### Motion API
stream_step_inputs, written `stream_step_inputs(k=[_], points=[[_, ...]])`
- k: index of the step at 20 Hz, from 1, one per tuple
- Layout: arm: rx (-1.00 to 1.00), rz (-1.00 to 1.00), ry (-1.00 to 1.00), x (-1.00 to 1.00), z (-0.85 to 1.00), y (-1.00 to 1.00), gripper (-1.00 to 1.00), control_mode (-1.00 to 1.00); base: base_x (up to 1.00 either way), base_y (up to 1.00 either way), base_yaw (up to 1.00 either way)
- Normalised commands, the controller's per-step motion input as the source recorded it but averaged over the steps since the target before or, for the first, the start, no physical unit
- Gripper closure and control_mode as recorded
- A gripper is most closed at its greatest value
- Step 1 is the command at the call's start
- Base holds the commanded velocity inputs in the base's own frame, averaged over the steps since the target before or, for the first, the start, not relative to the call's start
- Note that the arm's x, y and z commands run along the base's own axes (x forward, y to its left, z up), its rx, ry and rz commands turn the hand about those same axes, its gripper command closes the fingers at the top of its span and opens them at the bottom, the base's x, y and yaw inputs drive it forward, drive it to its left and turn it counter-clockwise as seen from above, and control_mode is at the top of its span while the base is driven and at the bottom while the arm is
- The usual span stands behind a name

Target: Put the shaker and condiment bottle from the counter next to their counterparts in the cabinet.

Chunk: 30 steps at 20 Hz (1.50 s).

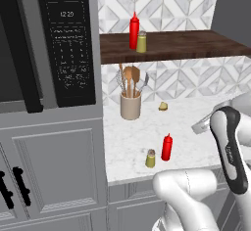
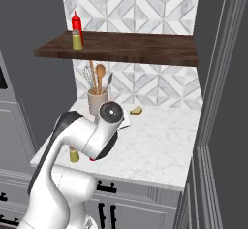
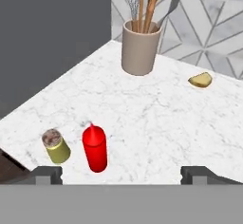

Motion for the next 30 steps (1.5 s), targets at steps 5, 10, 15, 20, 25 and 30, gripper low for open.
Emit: stream_step_inputs(k=[5,10,15,20,25,30], points=[[0.03,0.26,-0.16,-0.08,-0.37,-0.2,-1.0,-1.0,0.0,0.0,0.0],[0.0,0.28,-0.14,-0.21,-0.24,-0.04,-1.0,-1.0,0.0,0.0,0.0],[0.0,0.25,-0.16,-0.16,-0.23,-0.1,-1.0,-1.0,0.0,0.0,0.0],[0.0,0.18,-0.1,0.02,-0.23,0.0,-1.0,-1.0,0.0,0.0,0.0],[0.0,0.1,-0.02,0.09,-0.19,0.0,-1.0,-1.0,0.0,0.0,0.0],[-0.01,0.07,0.0,0.06,-0.2,0.03,-1.0,-1.0,0.0,0.0,0.0]])
